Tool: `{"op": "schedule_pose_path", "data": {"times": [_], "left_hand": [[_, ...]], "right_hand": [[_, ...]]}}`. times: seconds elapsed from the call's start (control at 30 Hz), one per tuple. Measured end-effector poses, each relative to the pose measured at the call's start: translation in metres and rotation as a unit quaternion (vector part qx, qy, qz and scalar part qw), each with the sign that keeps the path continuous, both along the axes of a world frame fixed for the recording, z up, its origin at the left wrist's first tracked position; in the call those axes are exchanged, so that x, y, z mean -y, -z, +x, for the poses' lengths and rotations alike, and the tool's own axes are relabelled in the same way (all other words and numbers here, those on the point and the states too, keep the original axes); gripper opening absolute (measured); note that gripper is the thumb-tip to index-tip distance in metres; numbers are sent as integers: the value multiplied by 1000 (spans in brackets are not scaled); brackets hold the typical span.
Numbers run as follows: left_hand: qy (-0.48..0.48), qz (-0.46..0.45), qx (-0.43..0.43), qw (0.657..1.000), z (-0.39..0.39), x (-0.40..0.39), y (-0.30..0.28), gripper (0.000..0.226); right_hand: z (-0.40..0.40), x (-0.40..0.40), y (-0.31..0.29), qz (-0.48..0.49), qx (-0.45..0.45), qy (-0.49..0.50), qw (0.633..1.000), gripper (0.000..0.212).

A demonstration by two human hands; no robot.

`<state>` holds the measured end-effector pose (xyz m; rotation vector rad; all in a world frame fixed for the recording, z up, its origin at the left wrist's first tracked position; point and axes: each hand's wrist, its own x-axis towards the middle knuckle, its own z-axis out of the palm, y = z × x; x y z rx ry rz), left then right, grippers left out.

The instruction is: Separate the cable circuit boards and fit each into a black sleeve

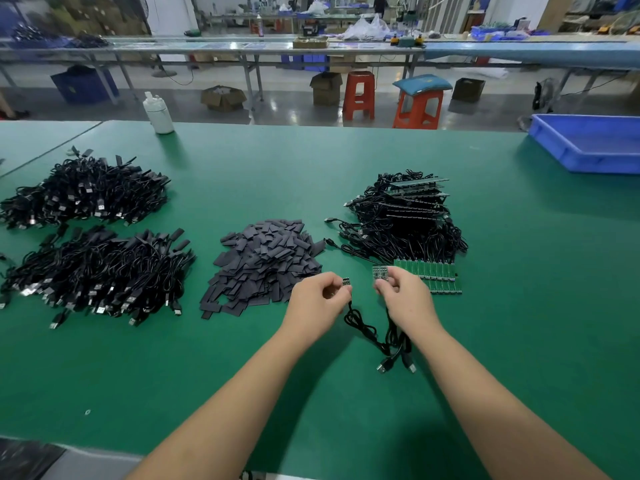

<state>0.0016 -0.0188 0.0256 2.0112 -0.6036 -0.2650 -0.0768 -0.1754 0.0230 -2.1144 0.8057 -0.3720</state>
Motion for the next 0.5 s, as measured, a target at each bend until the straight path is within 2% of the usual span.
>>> {"op": "schedule_pose_path", "data": {"times": [0.07, 0.17, 0.23, 0.3, 0.37, 0.4, 0.43, 0.5], "left_hand": [[35, -30, -48, 998, 2, -5, 1, 19], [69, -80, -101, 989, 4, -10, -1, 11], [76, -92, -114, 986, 4, -13, -3, 6], [87, -104, -137, 981, 5, -15, -4, 6], [98, -120, -164, 974, 6, -17, -4, 5], [101, -128, -176, 971, 8, -18, -4, 5], [98, -137, -185, 968, 10, -19, -3, 4], [76, -156, -200, 964, 15, -20, -1, 2]], "right_hand": [[0, 13, 4, 14, -30, 1, 999, 45], [0, 26, 8, 26, -70, -10, 997, 56], [-1, 30, 12, 11, -101, -15, 995, 58], [-4, 27, 17, -70, -108, -13, 992, 56], [-6, 21, 22, -154, -62, -21, 986, 48], [-7, 16, 23, -164, -30, -31, 986, 41], [-7, 12, 23, -141, -5, -45, 989, 34], [-7, 0, 21, 9, 13, -89, 996, 28]]}}
